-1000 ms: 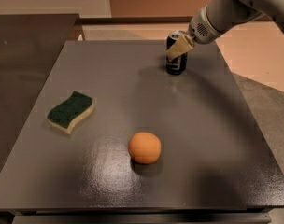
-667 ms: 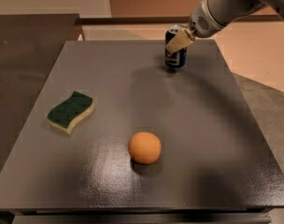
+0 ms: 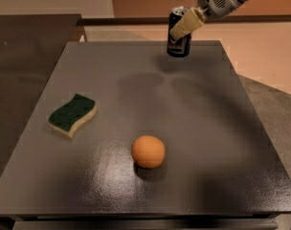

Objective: Pick pepsi can

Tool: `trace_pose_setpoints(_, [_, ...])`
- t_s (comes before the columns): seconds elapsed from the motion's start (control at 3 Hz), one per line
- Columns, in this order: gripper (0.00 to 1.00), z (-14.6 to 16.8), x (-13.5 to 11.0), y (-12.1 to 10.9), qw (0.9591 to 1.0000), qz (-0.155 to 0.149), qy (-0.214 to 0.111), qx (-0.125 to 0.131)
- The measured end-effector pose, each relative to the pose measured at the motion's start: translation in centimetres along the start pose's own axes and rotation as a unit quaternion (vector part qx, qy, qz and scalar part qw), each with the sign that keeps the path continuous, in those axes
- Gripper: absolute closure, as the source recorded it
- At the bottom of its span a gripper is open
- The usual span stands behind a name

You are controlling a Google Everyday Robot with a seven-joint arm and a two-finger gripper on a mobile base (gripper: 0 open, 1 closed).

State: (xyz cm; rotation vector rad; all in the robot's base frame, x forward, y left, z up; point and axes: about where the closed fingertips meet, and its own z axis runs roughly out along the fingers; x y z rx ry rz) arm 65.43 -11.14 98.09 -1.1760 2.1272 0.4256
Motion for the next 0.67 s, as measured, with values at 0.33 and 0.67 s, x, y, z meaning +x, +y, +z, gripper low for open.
trace_pose_setpoints(0.33, [1.0,-2.94,-1.98,1.22,0.9994,-0.021,-0.02,-0.02])
trace_pose_setpoints(0.67, [1.0,-2.93,-1.98,1.22,0.9994,-0.021,-0.02,-0.02])
